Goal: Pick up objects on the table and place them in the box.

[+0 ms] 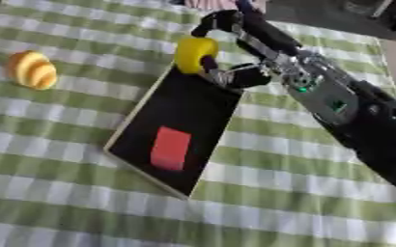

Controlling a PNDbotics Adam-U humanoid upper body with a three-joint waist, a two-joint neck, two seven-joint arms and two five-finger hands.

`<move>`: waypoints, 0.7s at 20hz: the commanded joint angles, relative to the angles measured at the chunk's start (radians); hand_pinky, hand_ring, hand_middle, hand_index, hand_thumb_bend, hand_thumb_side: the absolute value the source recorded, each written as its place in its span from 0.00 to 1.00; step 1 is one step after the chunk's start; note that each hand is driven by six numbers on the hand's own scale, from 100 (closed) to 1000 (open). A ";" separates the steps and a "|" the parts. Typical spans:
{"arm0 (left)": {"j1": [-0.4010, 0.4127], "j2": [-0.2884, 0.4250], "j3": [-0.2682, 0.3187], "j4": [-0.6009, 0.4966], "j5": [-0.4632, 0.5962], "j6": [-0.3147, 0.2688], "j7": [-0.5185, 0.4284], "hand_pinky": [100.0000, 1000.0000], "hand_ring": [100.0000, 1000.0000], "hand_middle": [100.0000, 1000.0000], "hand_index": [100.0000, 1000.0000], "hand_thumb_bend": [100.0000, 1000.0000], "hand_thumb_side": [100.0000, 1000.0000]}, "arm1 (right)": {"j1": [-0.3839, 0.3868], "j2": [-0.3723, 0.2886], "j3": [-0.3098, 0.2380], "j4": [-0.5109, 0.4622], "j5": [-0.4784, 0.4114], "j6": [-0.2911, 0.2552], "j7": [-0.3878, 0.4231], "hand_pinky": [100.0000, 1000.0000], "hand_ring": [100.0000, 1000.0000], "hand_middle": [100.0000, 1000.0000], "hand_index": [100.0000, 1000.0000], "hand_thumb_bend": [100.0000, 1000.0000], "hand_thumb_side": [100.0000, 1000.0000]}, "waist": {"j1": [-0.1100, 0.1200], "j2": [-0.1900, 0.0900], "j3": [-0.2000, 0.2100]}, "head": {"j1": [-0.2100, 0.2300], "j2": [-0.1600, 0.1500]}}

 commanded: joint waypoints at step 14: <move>0.021 0.023 0.010 -0.011 -0.007 0.011 0.010 0.76 0.68 0.62 0.76 0.00 0.53 | 0.107 -0.044 -0.136 -0.242 -0.201 0.011 0.071 1.00 1.00 0.83 1.00 0.00 0.03 | 0.038 -0.054 -0.054 | 0.062 0.029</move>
